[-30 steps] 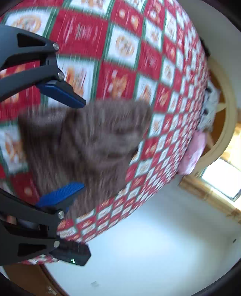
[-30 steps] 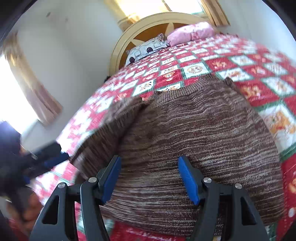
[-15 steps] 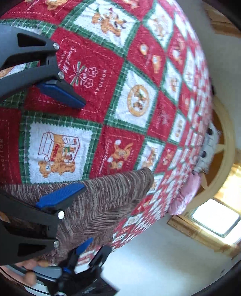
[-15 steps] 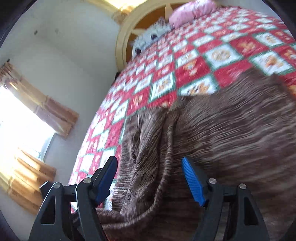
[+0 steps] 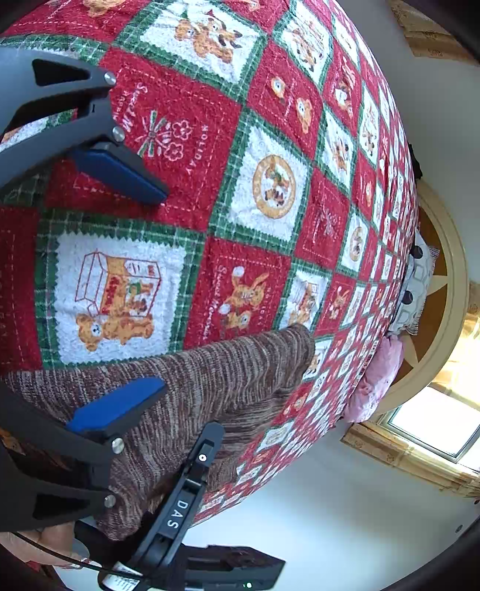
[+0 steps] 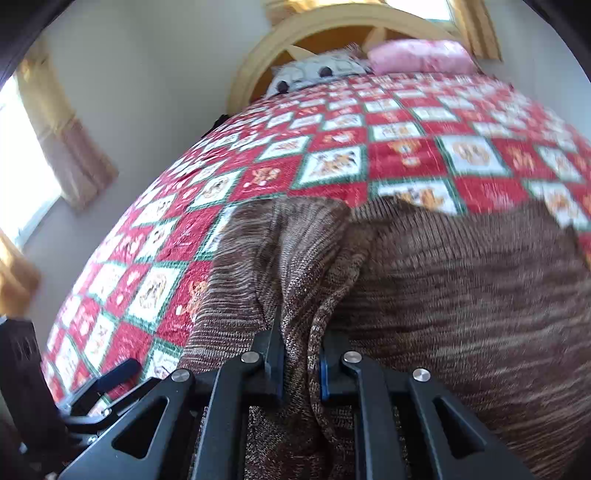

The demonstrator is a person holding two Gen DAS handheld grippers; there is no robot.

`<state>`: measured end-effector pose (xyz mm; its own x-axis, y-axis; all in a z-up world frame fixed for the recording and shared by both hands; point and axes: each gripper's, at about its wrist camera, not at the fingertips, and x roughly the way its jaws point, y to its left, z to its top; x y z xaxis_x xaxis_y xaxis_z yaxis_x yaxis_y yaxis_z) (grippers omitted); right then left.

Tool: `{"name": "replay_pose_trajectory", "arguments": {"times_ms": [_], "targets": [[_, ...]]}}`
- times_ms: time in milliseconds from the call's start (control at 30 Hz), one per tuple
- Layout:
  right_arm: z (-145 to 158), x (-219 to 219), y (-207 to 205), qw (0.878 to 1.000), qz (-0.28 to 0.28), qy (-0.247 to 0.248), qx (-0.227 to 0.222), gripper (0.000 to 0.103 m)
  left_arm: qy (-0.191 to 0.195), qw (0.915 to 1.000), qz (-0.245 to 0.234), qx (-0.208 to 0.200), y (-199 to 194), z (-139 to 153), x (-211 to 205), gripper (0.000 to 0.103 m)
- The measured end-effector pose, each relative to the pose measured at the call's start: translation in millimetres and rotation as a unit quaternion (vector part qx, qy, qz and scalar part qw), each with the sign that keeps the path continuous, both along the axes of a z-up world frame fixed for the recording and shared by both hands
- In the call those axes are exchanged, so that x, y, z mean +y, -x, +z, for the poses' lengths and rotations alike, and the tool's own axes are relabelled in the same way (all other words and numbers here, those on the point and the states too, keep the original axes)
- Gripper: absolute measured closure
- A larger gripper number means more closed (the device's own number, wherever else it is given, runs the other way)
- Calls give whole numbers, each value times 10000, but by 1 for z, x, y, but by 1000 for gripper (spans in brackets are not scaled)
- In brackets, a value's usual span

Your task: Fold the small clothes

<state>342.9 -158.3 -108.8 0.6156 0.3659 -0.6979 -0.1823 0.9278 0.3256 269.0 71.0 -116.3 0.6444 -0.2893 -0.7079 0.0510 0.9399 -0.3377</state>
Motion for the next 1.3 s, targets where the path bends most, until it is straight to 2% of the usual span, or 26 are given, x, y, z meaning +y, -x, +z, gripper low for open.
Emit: {"name": "replay_pose_trajectory", "arguments": {"times_ms": [100, 233, 367, 433, 500, 600, 733, 833, 933, 1000, 1067, 1100, 1133, 1167, 1200, 1233, 1300], "targets": [[17, 8, 6, 9979, 347, 454, -308, 92, 0, 10000, 0, -1, 0, 0, 0, 5], [51, -3, 16, 9928, 648, 706, -726, 93, 40, 10000, -16, -3, -1, -1, 0, 4], [89, -46, 26, 9913, 646, 612, -965, 93, 21, 10000, -16, -1, -1, -1, 0, 4], [97, -78, 32, 9918, 630, 562, -964, 93, 5, 10000, -15, 1, -1, -1, 0, 4], [90, -103, 34, 9928, 564, 584, -886, 93, -10, 10000, -15, 5, -1, -1, 0, 4], [57, -137, 36, 9954, 302, 719, -554, 93, -45, 10000, -18, 8, -2, -1, -1, 4], [7, -168, 34, 9994, 82, 351, 4, 93, -87, 10000, -20, 16, -2, -1, -2, 4], [1, -172, 35, 9998, -15, 195, 7, 92, -114, 9999, -22, 21, -2, -1, -3, 4], [4, -165, 35, 9991, -56, 425, 14, 91, -124, 9999, -44, 26, -3, -1, -4, 3], [5, -166, 36, 9994, -172, 273, 81, 87, -154, 9999, -46, 30, -3, -1, -5, 2], [3, -175, 34, 9990, -281, -195, 292, 83, -167, 9998, -46, 32, -3, -1, -5, 2], [3, -183, 29, 9969, -353, -555, 436, 74, -166, 9998, -45, 32, -3, -1, -5, 2], [4, -189, 26, 9948, -410, -800, 483, 60, -163, 9999, -44, 32, -3, -1, -5, 2], [6, -194, 24, 9925, -482, -1030, 459, 51, -164, 9999, -44, 32, -3, -1, -5, 2], [9, -201, 21, 9895, -592, -1265, 370, 38, -164, 9999, -44, 31, -3, -1, -5, 2], [12, -208, 17, 9861, -688, -1484, 274, 32, -163, 9999, -43, 31, -3, -1, -5, 2], [10, -215, 2, 9802, -785, -1787, 337, 32, -169, 9998, -43, 33, -3, -1, -6, 2]]}}
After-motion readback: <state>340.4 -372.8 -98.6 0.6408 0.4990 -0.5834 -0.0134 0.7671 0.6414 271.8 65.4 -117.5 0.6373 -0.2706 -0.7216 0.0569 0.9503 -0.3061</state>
